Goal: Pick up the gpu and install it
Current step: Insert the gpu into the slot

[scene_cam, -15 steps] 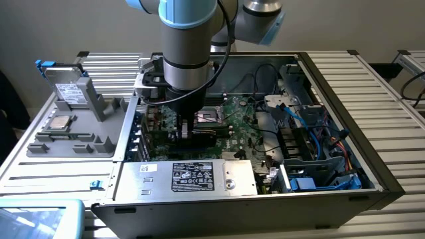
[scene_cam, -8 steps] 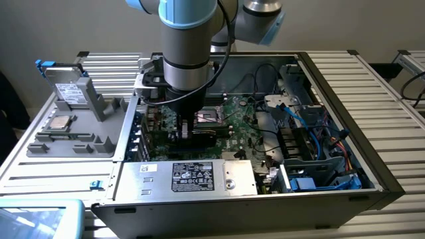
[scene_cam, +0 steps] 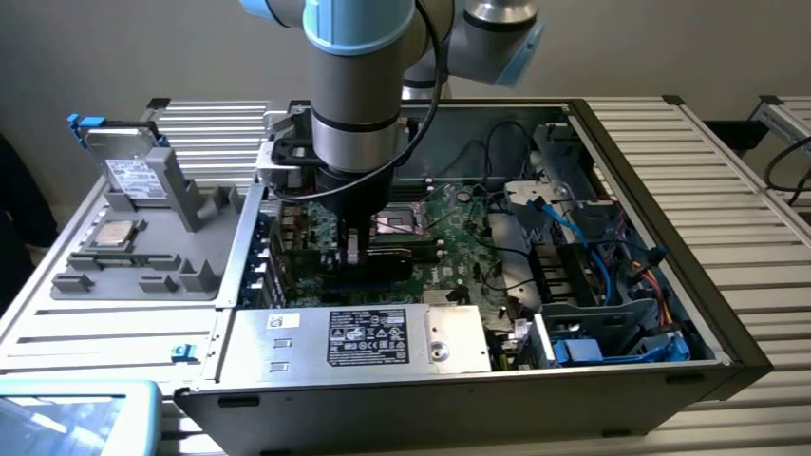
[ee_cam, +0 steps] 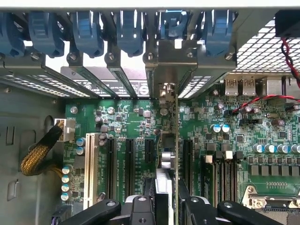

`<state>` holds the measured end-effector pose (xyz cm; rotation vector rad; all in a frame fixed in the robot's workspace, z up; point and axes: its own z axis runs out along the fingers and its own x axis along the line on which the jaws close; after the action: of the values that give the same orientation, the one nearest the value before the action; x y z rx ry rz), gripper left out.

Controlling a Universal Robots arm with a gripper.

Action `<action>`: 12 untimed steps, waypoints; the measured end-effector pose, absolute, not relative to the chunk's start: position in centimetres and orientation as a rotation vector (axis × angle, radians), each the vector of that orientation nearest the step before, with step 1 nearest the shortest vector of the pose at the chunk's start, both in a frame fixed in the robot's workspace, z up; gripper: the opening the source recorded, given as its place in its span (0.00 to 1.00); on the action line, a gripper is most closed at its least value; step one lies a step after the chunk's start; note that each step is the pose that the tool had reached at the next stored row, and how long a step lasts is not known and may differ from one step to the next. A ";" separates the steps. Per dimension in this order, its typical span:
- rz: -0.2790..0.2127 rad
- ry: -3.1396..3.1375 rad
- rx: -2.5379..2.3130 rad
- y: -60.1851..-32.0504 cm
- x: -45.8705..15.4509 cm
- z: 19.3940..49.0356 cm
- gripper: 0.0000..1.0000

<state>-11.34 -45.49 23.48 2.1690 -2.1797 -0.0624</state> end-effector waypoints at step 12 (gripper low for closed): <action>-0.064 -2.170 2.177 -45.5 -11.4 23.5 0.29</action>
<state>-11.35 -45.54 23.47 2.1774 -2.1697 -0.0636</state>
